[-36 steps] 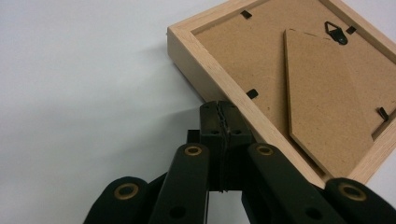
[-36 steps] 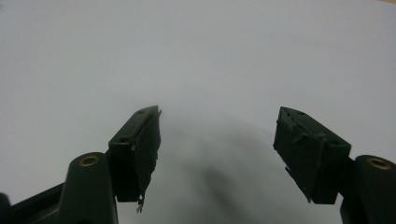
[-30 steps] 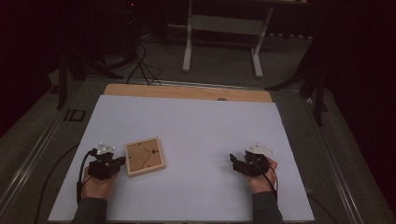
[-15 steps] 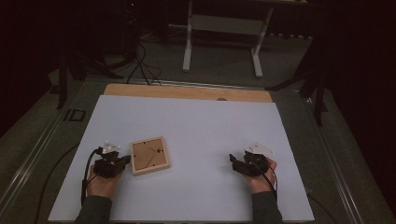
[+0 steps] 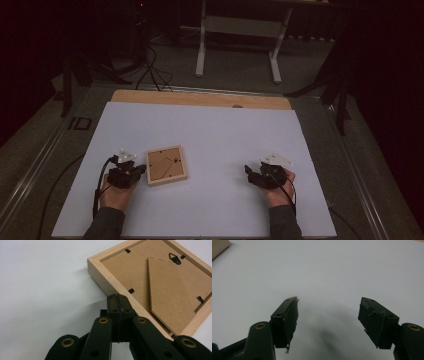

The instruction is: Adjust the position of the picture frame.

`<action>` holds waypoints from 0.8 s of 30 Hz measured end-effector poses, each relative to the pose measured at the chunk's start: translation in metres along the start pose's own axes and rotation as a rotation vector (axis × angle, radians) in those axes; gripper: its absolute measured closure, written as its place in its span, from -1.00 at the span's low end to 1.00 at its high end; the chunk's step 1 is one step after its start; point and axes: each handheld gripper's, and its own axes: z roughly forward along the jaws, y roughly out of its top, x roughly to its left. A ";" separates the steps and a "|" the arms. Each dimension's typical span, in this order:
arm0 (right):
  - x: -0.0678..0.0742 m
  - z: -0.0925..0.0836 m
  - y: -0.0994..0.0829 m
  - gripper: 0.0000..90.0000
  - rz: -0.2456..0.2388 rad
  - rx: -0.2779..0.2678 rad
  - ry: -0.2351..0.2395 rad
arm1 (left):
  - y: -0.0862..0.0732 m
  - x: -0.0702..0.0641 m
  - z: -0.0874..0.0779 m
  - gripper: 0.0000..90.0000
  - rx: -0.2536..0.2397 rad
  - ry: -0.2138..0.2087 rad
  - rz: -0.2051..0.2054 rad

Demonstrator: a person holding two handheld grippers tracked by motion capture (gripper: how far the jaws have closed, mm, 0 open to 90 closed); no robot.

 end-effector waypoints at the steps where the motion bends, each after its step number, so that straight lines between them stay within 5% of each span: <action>1: 0.001 0.000 0.000 -0.30 0.000 0.000 0.002 | 0.000 0.000 0.001 0.99 0.000 -0.002 0.001; 24: 0.009 0.002 0.004 -0.23 -0.001 -0.027 0.025 | 0.010 -0.011 0.017 0.99 0.000 -0.017 0.020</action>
